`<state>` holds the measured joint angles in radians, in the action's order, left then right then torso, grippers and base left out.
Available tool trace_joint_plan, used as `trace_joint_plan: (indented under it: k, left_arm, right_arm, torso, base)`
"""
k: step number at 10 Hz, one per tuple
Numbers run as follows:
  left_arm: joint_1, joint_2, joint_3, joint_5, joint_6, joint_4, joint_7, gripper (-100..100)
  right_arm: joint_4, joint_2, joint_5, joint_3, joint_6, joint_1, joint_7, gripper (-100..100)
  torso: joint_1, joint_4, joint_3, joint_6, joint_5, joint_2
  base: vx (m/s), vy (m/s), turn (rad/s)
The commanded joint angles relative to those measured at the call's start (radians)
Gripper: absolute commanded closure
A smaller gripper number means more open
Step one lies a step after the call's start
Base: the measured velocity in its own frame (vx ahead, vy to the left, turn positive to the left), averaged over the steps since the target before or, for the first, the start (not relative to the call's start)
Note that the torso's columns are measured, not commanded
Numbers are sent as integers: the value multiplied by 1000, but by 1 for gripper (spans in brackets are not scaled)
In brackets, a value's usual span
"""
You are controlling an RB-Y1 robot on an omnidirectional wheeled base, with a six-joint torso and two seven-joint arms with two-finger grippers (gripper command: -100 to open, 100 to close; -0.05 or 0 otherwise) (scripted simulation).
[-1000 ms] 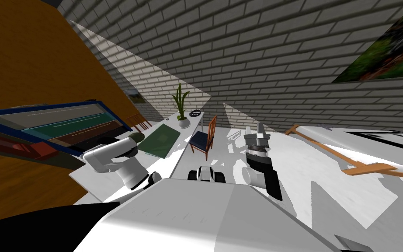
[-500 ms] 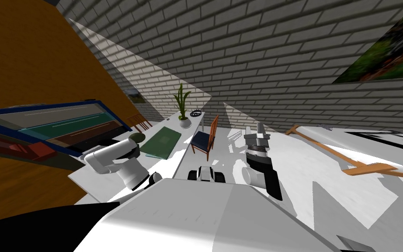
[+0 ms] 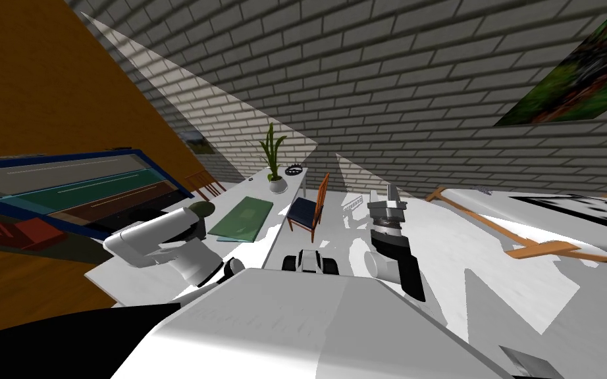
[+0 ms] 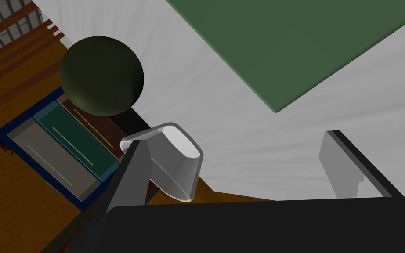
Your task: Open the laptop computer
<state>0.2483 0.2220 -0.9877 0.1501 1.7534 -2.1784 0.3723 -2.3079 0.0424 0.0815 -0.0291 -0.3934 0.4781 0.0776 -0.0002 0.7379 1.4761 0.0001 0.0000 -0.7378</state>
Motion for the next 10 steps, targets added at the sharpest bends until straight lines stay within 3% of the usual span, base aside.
trace_joint_plan:
  k: [1,5,6,7,10]
  left_arm:
    - [7,8,-25,4,77,-75,28,-100]
    - [20,23,-64,11,200,-185,69,-100]
    - [18,20,-56,11,179,-168,61,-100]
    - [18,20,-57,11,184,-171,63,0]
    - [18,20,-57,11,184,-171,63,0]
  right_arm:
    - [0,0,0,0,0,0,0,0]
    - [0,0,0,0,0,0,0,0]
    - [0,0,0,0,0,0,0,0]
    - [0,0,0,0,0,0,0,0]
    - [0,0,0,0,0,0,0,0]
  torso:
    - [0,0,0,0,0,0]
    - [-1,0,0,0,0,-1]
    - [-2,0,-1,0,0,-2]
    - [-1,0,-1,0,0,-1]
    - [0,0,0,0,0,0]
  base:
    - [27,30,-50]
    - [21,24,-34]
    - [0,0,0]
    - [0,0,0]
    - [0,0,0]
